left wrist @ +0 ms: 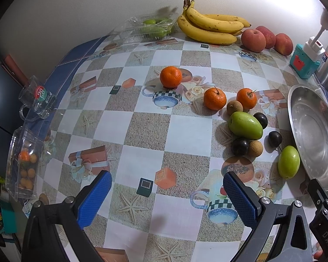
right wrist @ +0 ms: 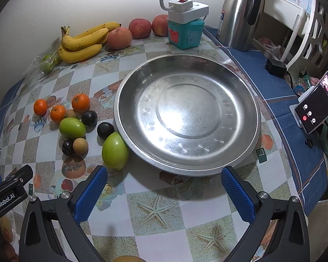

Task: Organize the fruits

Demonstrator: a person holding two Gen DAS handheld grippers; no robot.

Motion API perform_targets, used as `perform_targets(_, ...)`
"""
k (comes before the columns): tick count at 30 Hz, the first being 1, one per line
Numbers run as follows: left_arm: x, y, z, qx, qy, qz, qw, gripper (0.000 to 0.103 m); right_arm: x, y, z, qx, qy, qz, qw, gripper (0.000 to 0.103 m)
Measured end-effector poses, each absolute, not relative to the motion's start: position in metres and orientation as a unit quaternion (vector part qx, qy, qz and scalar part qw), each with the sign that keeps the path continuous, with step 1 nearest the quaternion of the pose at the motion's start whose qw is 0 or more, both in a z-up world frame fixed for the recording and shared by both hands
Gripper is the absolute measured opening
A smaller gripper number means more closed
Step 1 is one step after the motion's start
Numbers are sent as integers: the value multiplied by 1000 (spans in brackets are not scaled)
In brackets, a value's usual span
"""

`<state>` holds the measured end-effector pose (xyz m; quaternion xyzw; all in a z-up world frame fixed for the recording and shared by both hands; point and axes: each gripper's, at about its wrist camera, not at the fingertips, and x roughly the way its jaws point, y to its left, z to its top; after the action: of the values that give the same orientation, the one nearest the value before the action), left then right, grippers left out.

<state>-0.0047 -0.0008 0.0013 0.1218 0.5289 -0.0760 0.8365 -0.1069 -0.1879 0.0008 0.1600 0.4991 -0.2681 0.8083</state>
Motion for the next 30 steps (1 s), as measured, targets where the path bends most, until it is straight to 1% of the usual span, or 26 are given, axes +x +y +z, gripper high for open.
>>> perform_targets(22,-1,-3,3,121,532,-78,834,103,-104,-184,1,164,493,-260,814,103)
perform_targets(30,2,-2,4,104,529,-81,838,103,-103,-183,3,175,469,-264,825,103)
